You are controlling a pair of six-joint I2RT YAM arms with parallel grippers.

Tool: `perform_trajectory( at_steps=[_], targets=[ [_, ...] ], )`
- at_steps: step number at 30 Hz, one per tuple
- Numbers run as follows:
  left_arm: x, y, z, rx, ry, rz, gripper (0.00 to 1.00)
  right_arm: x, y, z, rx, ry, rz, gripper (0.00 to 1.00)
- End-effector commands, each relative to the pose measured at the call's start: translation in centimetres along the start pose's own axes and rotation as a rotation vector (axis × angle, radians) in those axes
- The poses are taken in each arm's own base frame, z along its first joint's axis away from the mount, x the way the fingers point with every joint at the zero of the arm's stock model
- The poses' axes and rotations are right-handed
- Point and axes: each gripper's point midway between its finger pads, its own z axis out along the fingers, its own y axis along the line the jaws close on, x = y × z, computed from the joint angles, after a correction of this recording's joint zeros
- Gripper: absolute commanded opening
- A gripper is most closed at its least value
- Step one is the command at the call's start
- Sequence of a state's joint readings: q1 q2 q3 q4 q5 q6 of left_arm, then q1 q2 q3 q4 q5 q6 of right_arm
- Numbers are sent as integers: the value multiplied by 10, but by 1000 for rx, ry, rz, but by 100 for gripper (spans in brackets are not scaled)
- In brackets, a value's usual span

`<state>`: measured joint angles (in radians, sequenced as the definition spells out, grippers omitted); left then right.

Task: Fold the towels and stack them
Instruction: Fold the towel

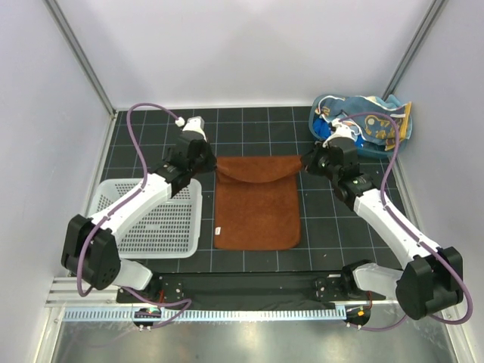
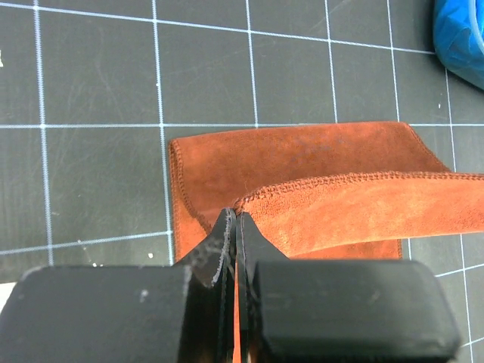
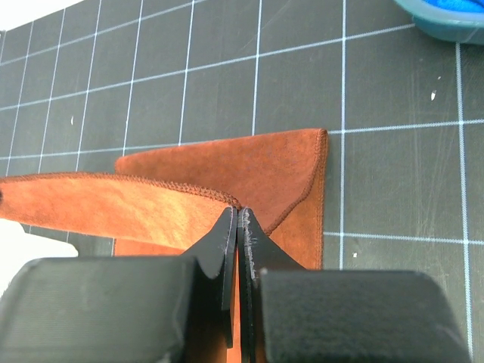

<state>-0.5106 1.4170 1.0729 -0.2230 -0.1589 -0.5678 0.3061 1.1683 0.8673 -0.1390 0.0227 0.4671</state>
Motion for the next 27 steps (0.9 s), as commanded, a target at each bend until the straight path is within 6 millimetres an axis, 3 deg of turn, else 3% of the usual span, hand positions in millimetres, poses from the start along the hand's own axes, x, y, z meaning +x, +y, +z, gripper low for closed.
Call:
perform_trajectory(
  at_steps=[1,10,20,27],
  targets=[
    [-15,-1,-16,-3,-54,9,0,-3,4,-7,2,-29,-7,1],
    [-18,-4,-27,14,-53,19,0,14,7,-11,17,-15,-22,1],
    [20,1,-29,13,25,38,0,28,-5,-17,55,7,-19,1],
    [23,1,-37,20,21,41,0,28,-9,-24,70,5,-15,1]
  ],
)
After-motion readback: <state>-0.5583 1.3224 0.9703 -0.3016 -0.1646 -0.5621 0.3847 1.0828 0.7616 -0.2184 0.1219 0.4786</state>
